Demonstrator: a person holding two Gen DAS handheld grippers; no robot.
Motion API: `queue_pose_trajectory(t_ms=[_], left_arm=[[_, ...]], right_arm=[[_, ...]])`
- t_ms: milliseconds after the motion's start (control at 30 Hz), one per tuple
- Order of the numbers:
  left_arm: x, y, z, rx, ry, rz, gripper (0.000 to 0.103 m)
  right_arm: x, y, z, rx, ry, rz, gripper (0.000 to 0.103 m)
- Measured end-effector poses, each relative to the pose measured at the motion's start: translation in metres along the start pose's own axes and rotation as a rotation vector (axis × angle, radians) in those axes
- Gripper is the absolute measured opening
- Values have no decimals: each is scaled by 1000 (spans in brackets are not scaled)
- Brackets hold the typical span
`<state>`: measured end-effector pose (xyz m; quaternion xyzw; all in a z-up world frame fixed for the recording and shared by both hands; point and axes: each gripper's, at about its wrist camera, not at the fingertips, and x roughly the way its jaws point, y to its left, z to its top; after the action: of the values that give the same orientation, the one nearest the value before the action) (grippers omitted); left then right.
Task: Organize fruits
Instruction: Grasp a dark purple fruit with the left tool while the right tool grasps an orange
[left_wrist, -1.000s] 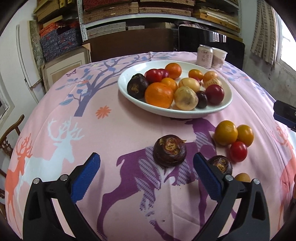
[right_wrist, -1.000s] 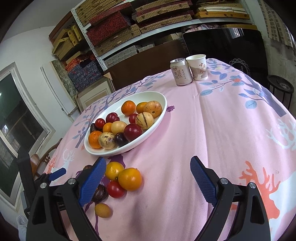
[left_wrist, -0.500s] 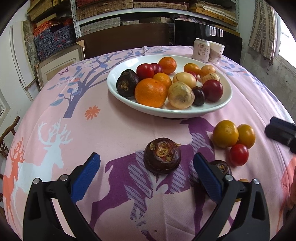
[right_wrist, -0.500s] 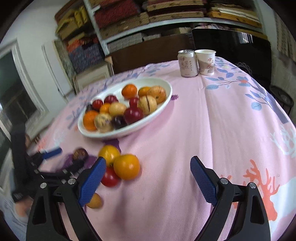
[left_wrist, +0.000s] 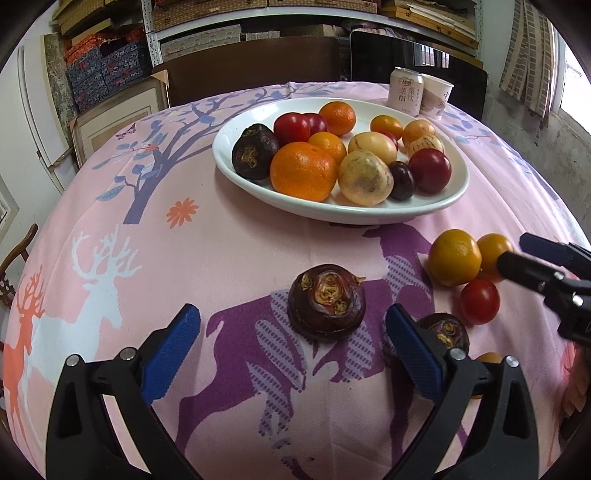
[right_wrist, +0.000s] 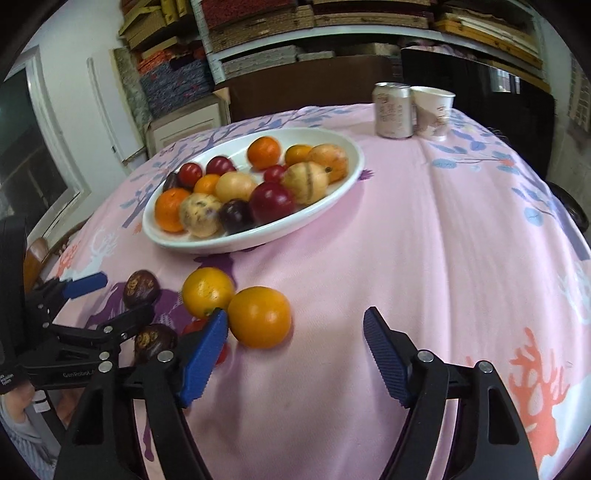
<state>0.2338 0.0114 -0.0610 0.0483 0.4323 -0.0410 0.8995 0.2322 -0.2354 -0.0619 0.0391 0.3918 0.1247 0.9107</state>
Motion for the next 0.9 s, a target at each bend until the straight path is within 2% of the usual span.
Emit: queue_pose_trajectory(t_ms=[100,167,267,667,900], left_arm=[[0,0,0,-1,2,0,99],[0,0,0,2,0,3,99],[0,0,0,1,1,0,99],[-4,-9,4,15,-34,-31,98],[4,-16,10,13,-16,-31,98]], right_arm=[[1,-1,-1,5,0,-3,72],[7,7,0,-31,19,-2,62],[11,12,3,-56,26,1,57],[14,1,0,-13,51,-14,53],[14,0,0,-12,51,-17,50]])
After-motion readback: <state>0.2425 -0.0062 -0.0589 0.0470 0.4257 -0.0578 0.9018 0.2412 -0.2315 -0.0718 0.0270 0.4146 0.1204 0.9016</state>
